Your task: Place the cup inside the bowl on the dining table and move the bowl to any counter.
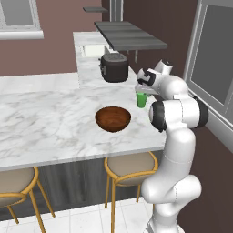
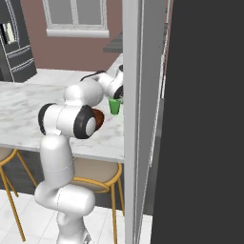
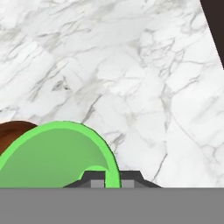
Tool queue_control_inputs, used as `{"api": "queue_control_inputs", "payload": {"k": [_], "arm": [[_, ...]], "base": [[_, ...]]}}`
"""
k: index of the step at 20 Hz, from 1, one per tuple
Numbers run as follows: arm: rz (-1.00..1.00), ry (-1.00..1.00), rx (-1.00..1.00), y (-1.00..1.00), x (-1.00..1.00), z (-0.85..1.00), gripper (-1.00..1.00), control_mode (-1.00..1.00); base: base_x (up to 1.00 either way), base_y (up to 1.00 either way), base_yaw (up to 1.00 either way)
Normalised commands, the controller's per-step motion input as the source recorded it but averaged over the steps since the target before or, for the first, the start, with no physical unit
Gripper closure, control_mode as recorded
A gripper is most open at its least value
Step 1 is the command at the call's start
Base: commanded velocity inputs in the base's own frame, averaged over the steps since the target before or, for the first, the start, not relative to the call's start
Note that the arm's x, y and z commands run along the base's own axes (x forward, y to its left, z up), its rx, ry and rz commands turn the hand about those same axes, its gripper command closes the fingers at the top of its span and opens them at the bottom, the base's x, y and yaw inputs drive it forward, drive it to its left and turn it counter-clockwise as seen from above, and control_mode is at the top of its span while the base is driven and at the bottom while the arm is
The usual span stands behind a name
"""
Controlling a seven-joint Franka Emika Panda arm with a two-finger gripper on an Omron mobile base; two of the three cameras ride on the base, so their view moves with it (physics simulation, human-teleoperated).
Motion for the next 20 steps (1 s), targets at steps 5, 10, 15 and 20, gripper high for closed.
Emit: {"api": "queue_control_inputs", "payload": {"k": [5,10,15,20], "arm": [[0.0,0.0,0.0,0.24,0.0,0.01,1.0,-1.0],[0.0,0.0,0.0,0.2,-0.03,0.01,1.0,-1.0],[0.0,0.0,0.0,0.18,-0.09,0.03,1.0,-1.0],[0.0,0.0,0.0,0.24,-0.14,0.02,1.0,-1.0]], "base": [[0.0,0.0,0.0],[0.0,0.0,0.0],[0.0,0.0,0.0],[0.0,0.0,0.0]]}}
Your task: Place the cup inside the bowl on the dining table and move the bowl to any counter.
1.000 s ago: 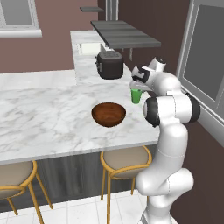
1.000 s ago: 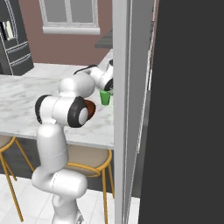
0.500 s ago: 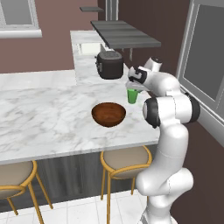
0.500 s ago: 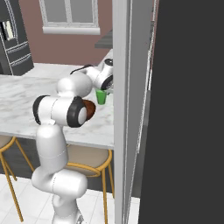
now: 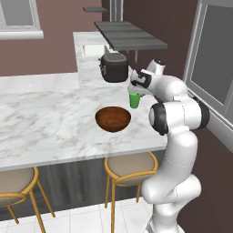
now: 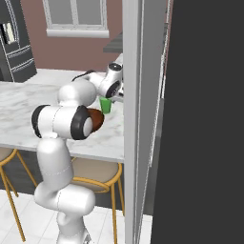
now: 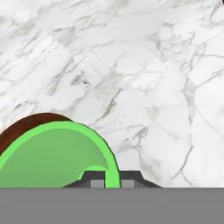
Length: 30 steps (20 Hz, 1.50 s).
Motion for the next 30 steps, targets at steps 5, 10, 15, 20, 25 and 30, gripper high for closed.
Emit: {"api": "queue_control_inputs", "payload": {"k": [5,10,15,20,25,30], "arm": [[0.0,0.0,0.0,0.24,-0.16,0.03,1.0,-1.0],[0.0,0.0,0.0,0.24,-0.16,0.04,1.0,-1.0],[0.0,0.0,0.0,0.28,-0.03,0.01,1.0,-1.0],[0.0,0.0,0.0,0.29,-0.07,0.0,1.0,-1.0],[0.0,0.0,0.0,0.33,-0.09,0.02,1.0,-1.0],[0.0,0.0,0.0,0.34,-0.04,0.01,1.0,-1.0]], "base": [[0.0,0.0,0.0],[0.0,0.0,0.0],[0.0,0.0,0.0],[0.0,0.0,0.0],[0.0,0.0,0.0],[0.0,0.0,0.0]]}}
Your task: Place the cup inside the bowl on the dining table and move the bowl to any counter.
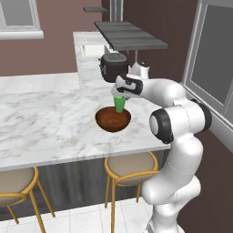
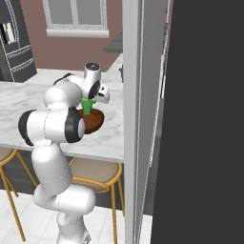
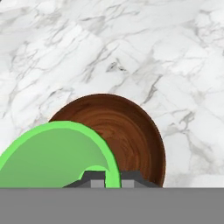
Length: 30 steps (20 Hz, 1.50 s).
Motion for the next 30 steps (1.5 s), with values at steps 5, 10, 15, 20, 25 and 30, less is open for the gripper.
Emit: {"api": "queue_control_inputs", "payload": {"k": [5,10,15,20,25,30], "arm": [[0.0,0.0,0.0,0.34,-0.02,0.0,1.0,-1.0],[0.0,0.0,0.0,0.14,0.0,0.0,1.0,-1.0],[0.0,0.0,0.0,0.0,0.0,0.0,1.0,-1.0],[0.0,0.0,0.0,0.0,0.0,-0.12,1.0,-1.0],[0.0,0.0,0.0,0.0,0.0,-0.28,1.0,-1.0],[0.0,-0.01,0.0,0.0,-0.03,-0.31,1.0,-1.0]], "base": [[0.0,0.0,0.0],[0.0,0.0,0.0],[0.0,0.0,0.0],[0.0,0.0,0.0],[0.0,0.0,0.0],[0.0,0.0,0.0]]}}
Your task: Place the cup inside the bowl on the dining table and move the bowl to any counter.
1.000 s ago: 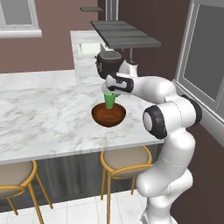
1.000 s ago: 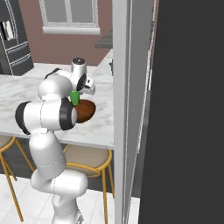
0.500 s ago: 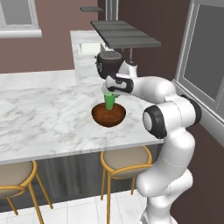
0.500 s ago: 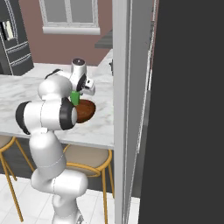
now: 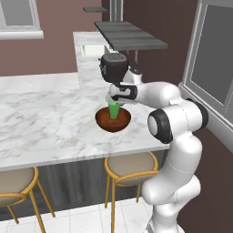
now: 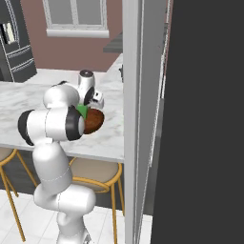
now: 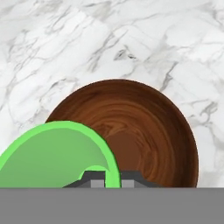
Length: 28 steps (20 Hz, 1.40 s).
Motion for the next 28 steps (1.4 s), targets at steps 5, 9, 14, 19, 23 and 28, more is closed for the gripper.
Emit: {"api": "queue_control_inputs", "payload": {"k": [5,9,14,19,23,28], "arm": [[0.0,-0.05,0.0,0.0,0.0,-0.38,1.0,-1.0],[0.0,-0.1,0.04,0.0,0.0,-0.42,1.0,-1.0],[0.0,-0.11,0.02,0.0,0.0,-0.31,1.0,-1.0],[0.0,-0.03,0.0,0.0,0.0,-0.16,1.0,-1.0],[0.0,0.0,0.0,0.0,0.0,-0.02,1.0,-1.0],[0.0,0.0,0.0,0.0,0.0,0.0,1.0,-1.0]], "base": [[0.0,0.0,0.0],[0.0,0.0,0.0],[0.0,0.0,0.0],[0.0,0.0,0.0],[0.0,0.0,0.0],[0.0,0.0,0.0]]}}
